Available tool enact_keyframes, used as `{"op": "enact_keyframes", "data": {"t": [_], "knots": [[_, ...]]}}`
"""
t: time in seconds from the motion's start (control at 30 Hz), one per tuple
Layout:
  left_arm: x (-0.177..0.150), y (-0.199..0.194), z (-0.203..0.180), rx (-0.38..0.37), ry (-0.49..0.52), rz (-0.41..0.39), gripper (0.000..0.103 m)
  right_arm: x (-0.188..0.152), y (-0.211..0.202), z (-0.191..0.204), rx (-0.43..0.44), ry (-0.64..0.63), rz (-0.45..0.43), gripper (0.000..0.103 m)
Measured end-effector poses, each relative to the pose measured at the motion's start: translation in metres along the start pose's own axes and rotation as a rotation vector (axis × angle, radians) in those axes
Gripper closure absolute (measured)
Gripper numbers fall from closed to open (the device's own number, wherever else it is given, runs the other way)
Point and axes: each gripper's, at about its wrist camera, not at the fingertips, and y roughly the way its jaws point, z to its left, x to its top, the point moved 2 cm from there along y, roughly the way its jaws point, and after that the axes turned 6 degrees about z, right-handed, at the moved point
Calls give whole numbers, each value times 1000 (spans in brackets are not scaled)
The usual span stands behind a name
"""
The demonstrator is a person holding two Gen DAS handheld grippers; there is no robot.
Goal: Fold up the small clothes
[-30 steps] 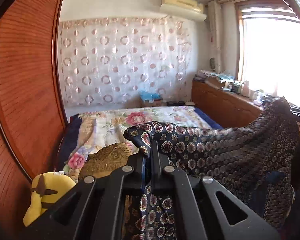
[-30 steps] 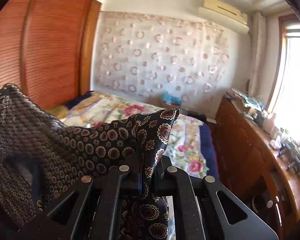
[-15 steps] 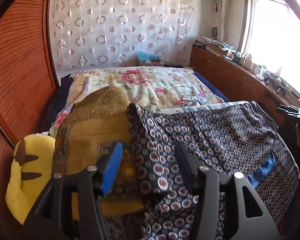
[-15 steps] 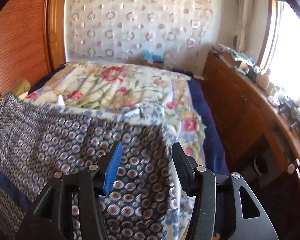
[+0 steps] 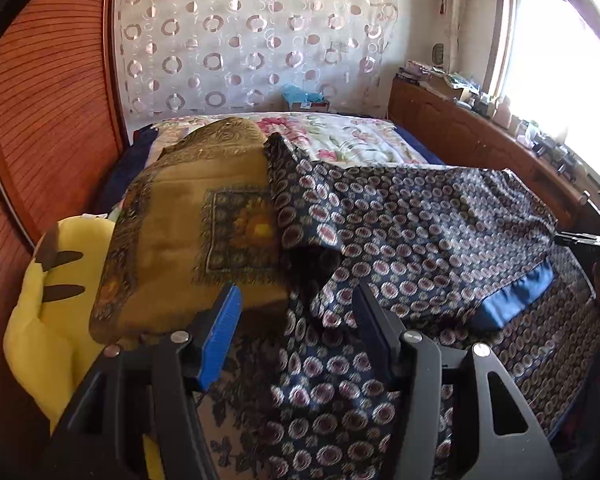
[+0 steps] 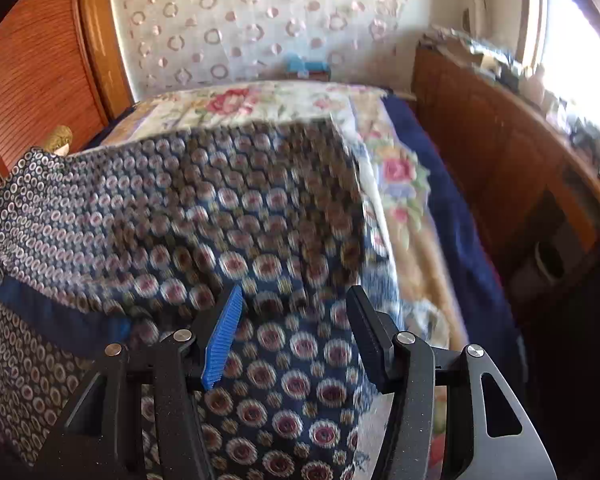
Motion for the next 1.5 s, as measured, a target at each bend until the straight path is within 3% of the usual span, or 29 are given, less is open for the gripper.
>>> {"op": "enact_keyframes", "data": {"t": [0.3, 0.57, 0.63, 0.83, 0.97, 1.1, 1.17, 1.23, 1.27, 1.3, 1.33, 1.37, 1.5], "knots": [[-2, 3, -1, -4, -8, -20, 46, 13, 16, -4, 90, 72, 11, 47], [6, 4, -5, -3, -15, -42, 46, 18, 23, 6, 26, 56, -21, 47], [8, 5, -6, -18, -8, -44, 54, 16, 23, 8, 9, 47, -26, 47], [20, 4, -15, -30, -1, -80, 55, 16, 24, 9, -10, 36, -25, 47], [30, -2, -24, -11, 28, -121, 55, 15, 26, 13, -20, 32, -26, 47], [37, 11, -31, 39, 66, -77, 56, 15, 27, 16, -28, 34, -27, 48], [40, 25, -30, 94, 70, -36, 56, 15, 26, 15, -36, 43, -31, 57], [41, 37, -25, 135, 65, -7, 56, 16, 24, 12, -16, 51, -36, 80], [41, 41, -23, 148, 65, 2, 57, 16, 24, 12, 2, 44, -35, 97], [40, 43, -22, 151, 70, 5, 79, 18, 24, 14, 3, 26, -38, 97], [39, 44, -21, 146, 72, 4, 94, 18, 23, 14, -4, 18, -44, 98], [38, 43, -20, 145, 70, 3, 102, 19, 20, 16, -5, 5, -55, 99], [35, 18, -22, 114, 67, -55, 103, 19, 1, 24, 15, -35, -111, 101]]}}
